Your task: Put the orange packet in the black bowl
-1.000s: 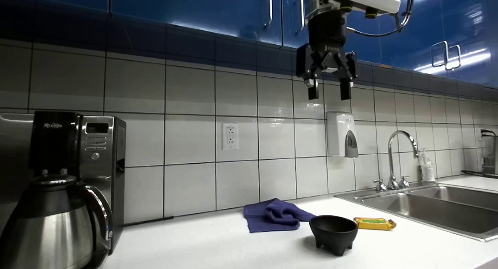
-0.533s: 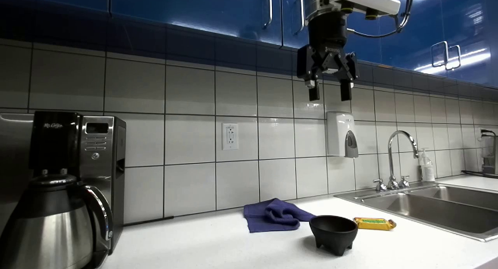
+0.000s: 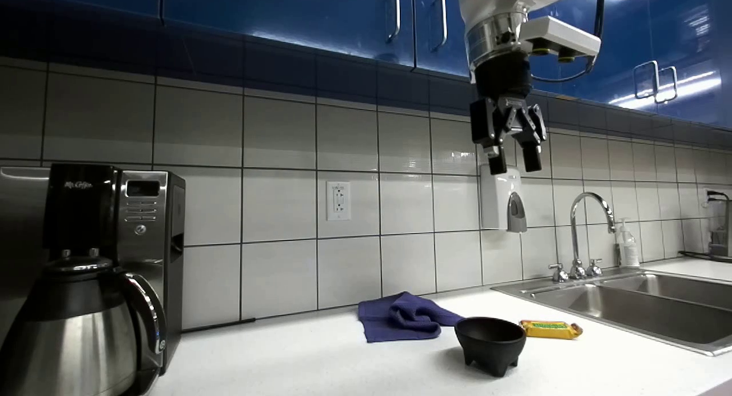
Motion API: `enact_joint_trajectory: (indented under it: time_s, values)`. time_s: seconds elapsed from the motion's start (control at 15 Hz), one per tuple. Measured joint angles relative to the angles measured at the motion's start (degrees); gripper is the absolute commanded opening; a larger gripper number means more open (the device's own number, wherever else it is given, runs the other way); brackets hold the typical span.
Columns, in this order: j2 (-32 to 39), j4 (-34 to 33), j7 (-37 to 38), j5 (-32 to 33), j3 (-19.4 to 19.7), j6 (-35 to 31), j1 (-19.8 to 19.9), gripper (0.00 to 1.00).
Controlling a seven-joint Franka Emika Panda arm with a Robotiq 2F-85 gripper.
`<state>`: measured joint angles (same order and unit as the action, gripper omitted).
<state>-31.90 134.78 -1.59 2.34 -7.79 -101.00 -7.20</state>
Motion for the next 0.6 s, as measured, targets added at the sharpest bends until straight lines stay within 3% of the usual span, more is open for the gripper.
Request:
enact_joint_trajectory:
  time_s: [0.6]
  values:
    - [3.8,1.6,-14.3,7.8,8.5,-2.4,0.6,1.0]
